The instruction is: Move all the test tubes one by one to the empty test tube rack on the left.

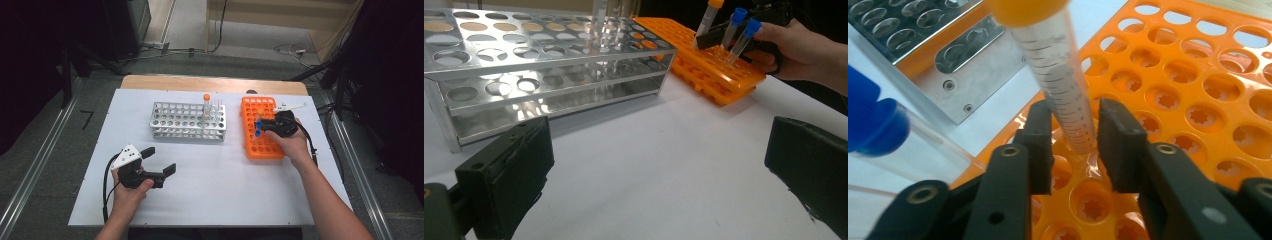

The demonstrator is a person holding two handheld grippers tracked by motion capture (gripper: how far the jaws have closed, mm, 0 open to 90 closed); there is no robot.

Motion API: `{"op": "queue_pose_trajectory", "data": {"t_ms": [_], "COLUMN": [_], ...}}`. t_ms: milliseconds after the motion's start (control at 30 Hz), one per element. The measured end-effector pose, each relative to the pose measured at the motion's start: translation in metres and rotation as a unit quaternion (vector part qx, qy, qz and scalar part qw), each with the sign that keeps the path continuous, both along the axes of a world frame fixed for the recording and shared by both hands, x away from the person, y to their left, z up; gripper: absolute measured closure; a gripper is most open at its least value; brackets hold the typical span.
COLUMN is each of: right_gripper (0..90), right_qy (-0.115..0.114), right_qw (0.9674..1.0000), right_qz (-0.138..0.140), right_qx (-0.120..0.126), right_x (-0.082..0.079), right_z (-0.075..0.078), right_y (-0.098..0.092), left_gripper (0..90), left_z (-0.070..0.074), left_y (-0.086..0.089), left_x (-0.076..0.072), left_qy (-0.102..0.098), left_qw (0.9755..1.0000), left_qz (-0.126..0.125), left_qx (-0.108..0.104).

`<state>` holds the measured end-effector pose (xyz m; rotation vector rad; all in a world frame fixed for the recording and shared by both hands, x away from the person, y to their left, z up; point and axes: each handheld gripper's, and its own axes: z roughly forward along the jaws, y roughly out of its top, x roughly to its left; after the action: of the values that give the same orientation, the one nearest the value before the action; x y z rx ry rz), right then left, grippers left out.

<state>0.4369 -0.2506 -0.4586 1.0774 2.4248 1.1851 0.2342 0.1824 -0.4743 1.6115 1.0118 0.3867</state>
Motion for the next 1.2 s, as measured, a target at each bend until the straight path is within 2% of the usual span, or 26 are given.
{"op": "queue_pose_trajectory", "data": {"t_ms": [167,233,333,467,667,767,900,1200], "right_gripper": [73.0,73.2,73.4,73.4,73.4,73.4,73.4,73.5], "right_qy": [-0.026,-0.031,-0.041,-0.057,-0.072,-0.073,-0.076,-0.078], "right_qw": [0.9993,0.9991,0.9989,0.998,0.9952,0.9945,0.9938,0.993], "right_qz": [-0.009,-0.014,-0.019,-0.027,-0.044,-0.049,-0.049,-0.034], "right_qx": [-0.026,-0.026,-0.014,0.013,0.051,0.056,0.064,0.082], "right_x": [-0.004,-0.005,-0.008,-0.012,-0.017,-0.022,-0.035,-0.072], "right_z": [0.0,0.0,0.001,0.006,0.022,0.028,0.033,0.032], "right_y": [0.004,0.004,0.001,-0.004,-0.019,-0.027,-0.037,-0.05], "left_gripper": [0.0,0.0,0.0,0.0,0.0,0.0,0.0,0.0], "left_z": [0.0,-0.001,-0.001,0.0,0.001,0.001,0.002,0.004], "left_y": [0.0,0.0,-0.002,-0.006,-0.01,-0.011,-0.013,-0.02], "left_x": [0.0,0.001,0.001,0.0,0.0,0.001,0.001,0.003], "left_qy": [0.0,-0.001,-0.001,-0.004,-0.009,-0.008,-0.009,-0.012], "left_qw": [1.0,1.0,1.0,0.9999,0.9997,0.9997,0.9996,0.9994], "left_qz": [-0.001,-0.003,-0.004,-0.009,-0.015,-0.018,-0.02,-0.029], "left_qx": [0.003,0.005,0.004,0.012,0.015,0.016,0.016,0.017]}}
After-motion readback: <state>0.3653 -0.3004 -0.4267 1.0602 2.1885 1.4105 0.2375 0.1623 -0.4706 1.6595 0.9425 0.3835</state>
